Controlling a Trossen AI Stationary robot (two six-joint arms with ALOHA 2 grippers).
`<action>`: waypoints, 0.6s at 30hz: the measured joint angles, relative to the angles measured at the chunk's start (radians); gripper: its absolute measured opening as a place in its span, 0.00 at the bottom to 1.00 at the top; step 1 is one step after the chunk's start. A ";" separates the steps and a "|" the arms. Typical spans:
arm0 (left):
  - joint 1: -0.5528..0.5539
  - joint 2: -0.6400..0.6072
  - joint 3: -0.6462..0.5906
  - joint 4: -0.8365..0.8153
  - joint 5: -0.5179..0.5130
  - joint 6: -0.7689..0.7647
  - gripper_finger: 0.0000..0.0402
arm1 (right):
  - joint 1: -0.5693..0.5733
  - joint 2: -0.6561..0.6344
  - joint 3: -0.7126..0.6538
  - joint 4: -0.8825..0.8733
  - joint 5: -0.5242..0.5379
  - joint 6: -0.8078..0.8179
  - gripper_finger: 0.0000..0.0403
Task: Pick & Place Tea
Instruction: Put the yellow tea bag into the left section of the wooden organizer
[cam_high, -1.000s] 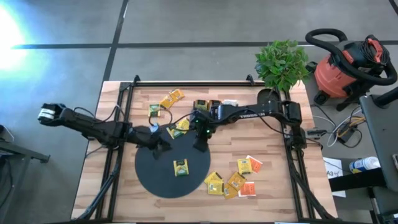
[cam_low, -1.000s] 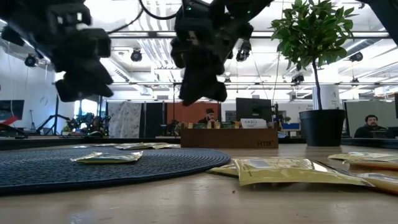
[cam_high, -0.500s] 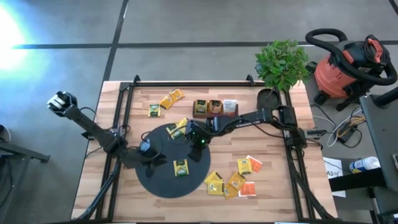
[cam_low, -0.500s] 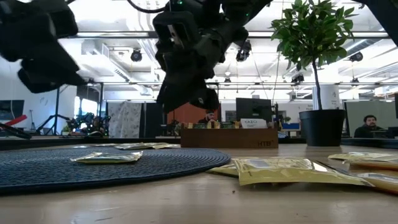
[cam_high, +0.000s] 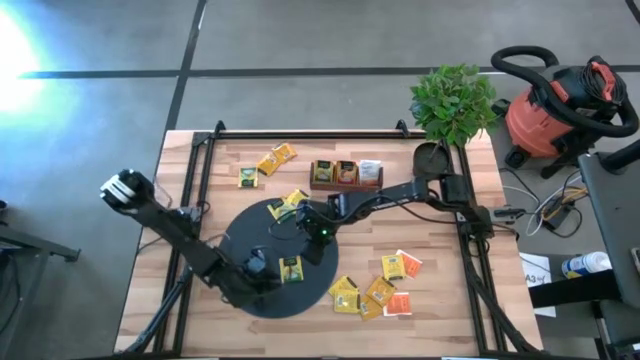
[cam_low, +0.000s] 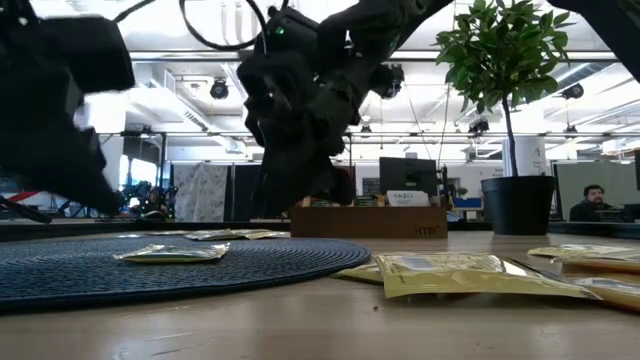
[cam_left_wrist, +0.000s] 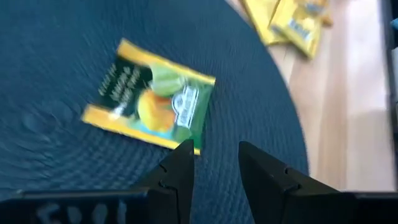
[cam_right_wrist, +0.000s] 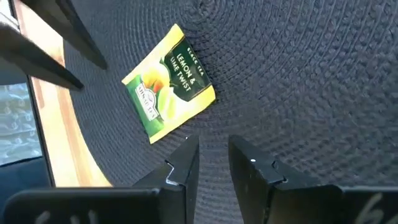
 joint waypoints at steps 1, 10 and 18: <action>0.000 0.023 0.010 0.001 0.004 -0.018 0.30 | 0.000 0.002 0.000 0.004 0.000 0.010 0.20; 0.003 0.119 0.036 0.005 -0.076 -0.174 0.30 | 0.000 0.011 -0.009 0.132 -0.018 0.092 0.22; 0.024 0.144 0.029 0.015 -0.084 -0.193 0.30 | 0.004 0.057 -0.006 0.153 -0.040 0.157 0.27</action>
